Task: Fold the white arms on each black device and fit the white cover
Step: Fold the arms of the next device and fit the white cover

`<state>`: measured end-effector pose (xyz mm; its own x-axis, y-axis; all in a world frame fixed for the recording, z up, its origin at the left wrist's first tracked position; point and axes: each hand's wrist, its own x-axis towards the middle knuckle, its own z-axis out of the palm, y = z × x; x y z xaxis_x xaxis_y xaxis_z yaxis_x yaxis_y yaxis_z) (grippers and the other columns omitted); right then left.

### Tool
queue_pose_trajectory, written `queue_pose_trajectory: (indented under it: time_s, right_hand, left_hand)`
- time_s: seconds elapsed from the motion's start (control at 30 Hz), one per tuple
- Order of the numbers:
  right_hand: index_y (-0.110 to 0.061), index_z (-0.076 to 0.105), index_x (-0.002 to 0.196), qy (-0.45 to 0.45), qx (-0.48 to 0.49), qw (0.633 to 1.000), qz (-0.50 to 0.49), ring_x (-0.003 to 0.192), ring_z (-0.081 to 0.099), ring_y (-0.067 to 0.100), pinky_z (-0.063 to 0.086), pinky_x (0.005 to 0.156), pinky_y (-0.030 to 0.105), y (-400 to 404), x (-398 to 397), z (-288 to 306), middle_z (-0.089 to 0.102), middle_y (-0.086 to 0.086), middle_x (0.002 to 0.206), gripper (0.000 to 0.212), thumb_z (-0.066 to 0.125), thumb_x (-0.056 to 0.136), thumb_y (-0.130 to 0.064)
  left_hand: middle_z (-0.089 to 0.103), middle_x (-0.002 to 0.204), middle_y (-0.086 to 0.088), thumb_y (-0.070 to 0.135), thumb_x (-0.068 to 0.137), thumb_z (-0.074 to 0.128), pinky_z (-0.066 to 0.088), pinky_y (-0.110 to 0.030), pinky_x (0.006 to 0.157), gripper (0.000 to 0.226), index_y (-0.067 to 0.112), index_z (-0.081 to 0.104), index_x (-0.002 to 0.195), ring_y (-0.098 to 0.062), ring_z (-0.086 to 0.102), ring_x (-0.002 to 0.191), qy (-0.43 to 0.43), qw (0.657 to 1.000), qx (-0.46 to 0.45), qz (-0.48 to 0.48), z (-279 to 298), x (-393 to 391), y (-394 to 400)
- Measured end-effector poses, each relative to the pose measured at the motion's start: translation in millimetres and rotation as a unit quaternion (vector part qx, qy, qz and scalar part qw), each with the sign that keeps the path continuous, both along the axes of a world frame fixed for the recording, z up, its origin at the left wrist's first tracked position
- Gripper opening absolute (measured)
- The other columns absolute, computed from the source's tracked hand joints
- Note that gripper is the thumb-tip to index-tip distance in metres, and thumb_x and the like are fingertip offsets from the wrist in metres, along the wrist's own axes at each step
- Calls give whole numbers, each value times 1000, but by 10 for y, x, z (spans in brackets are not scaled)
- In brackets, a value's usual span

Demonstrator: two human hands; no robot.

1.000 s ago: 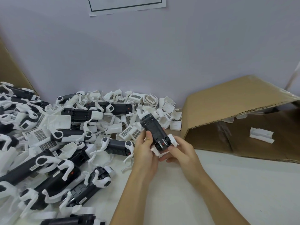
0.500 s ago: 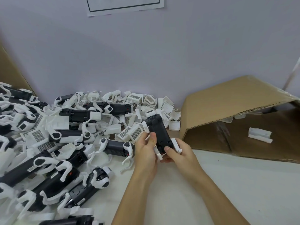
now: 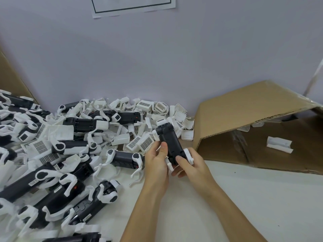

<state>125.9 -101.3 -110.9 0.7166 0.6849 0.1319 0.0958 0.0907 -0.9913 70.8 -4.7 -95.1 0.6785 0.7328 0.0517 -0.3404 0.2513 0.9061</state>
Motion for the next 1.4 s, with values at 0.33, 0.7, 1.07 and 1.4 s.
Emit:
queue_pose_trajectory:
  time_s: [0.33, 0.7, 1.07, 1.4]
  right_hand:
    - [-14, 58, 102, 12, 0, 1000, 24, 69, 67, 21, 54, 61, 29, -4, 20, -9, 70, 4, 78, 21, 53, 83, -20]
    - [-15, 58, 102, -6, 39, 999, -12, 75, 72, 19, 55, 58, 28, -18, 4, -19, 71, 0, 82, 11, 55, 96, -6]
    - [-37, 58, 105, -203, 69, 958, -192, 96, 65, 7, 53, 69, 15, 39, 15, -87, 67, -18, 101, 42, 76, 84, -5]
    - [-32, 62, 110, -319, 48, 937, -137, 103, 61, 10, 47, 70, 12, 32, -59, -73, 56, -17, 110, 42, 58, 78, -5]
  left_hand:
    - [65, 81, -11, 18, 104, 49, 41, -34, 60, 28, 21, 73, 89, -25, 57, 71, 4, 1000, 1, 3, 4, -8, -1]
    - [72, 89, -8, 30, 95, 57, 53, -32, 61, 22, 28, 77, 88, -20, 66, 76, -3, 999, 38, -34, 26, -41, 16]
    - [78, 100, -5, 44, 99, 49, 50, -30, 80, 37, 19, 77, 99, -14, 73, 95, 73, 996, 35, -46, 69, -44, 114]
    - [69, 81, -15, 39, 99, 54, 51, -32, 61, 40, 3, 60, 114, -20, 63, 55, 70, 995, -67, 3, 21, -73, 161]
